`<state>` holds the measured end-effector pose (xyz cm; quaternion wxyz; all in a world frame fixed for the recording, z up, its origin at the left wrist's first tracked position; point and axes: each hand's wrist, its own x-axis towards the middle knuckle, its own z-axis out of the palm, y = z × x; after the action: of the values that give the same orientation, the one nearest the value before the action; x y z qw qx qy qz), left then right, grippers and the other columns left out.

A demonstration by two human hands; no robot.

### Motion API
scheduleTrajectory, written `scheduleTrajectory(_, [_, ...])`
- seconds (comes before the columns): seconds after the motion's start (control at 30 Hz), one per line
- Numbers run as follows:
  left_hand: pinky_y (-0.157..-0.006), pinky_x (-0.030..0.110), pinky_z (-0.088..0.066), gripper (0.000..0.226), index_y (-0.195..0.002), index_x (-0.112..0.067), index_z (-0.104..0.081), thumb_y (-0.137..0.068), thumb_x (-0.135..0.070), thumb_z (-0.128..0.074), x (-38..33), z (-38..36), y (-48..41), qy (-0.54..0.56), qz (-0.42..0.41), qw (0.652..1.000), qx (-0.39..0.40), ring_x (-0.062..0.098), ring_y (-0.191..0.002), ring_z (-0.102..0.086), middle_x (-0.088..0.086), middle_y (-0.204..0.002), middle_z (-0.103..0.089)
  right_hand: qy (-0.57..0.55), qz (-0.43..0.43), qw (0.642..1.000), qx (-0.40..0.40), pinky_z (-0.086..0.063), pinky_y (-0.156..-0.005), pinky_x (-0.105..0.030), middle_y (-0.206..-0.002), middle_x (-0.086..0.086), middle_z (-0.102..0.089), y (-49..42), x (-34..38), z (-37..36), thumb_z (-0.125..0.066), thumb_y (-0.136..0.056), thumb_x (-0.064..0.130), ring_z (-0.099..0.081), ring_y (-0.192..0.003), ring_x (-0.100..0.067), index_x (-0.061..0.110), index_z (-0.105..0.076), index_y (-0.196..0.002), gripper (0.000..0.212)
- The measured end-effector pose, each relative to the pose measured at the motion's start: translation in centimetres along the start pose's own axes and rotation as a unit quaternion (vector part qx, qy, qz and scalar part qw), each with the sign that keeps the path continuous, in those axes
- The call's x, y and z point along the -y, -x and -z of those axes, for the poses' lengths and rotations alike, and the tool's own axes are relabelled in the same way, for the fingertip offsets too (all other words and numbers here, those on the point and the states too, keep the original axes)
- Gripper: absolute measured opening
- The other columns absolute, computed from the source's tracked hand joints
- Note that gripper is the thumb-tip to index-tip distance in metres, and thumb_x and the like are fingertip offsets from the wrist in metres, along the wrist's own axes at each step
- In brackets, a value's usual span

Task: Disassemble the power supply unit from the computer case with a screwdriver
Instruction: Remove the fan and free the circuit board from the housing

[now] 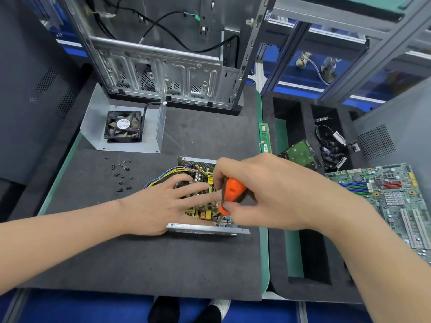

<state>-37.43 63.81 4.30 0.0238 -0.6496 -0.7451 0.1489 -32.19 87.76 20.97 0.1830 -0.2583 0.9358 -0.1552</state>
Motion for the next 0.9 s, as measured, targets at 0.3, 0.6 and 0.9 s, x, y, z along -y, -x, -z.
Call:
scheduleTrajectory(0.3, [-0.116, 0.057, -0.026, 0.094, -0.156, -0.039, -0.021, -0.071, -0.007, -0.043, 0.1, 0.2, 0.0, -0.004, -0.001, 1.0, -0.007, 0.038, -0.151, -0.031, 0.012, -0.167, -0.013, 0.193, -0.039, 0.978, -0.071, -0.028, -0.049, -0.033, -0.049, 0.001, -0.04, 0.3, 1.2, -1.0, -0.042, -0.089, 0.068, -0.042, -0.048, -0.028, 0.02, -0.042, -0.072, 0.051])
scheduleTrajectory(0.6, [-0.118, 0.058, -0.027, 0.096, -0.165, -0.044, -0.011, -0.077, -0.006, -0.023, -0.2, -0.2, 0.1, 0.018, -0.001, 1.0, -0.005, 0.037, -0.153, -0.027, 0.008, -0.174, 0.011, 0.029, -0.041, 0.998, 0.026, -0.056, -0.066, -0.044, -0.088, 0.011, -0.055, 0.2, -0.1, 0.3, -0.061, -0.092, 0.04, -0.057, -0.08, -0.011, 0.037, -0.059, -0.097, 0.007])
scheduleTrajectory(0.9, [-0.119, 0.06, -0.026, 0.095, -0.165, -0.045, -0.011, -0.078, -0.008, -0.012, -0.1, 0.1, 0.1, 0.019, -0.003, 1.0, 0.018, 0.038, -0.154, -0.025, 0.009, -0.175, 0.002, 0.067, 0.009, 0.997, 0.027, -0.049, -0.067, -0.04, -0.088, 0.01, -0.054, 0.4, 0.6, 0.0, -0.056, -0.093, 0.032, -0.058, -0.084, -0.018, 0.028, -0.055, -0.105, 0.013])
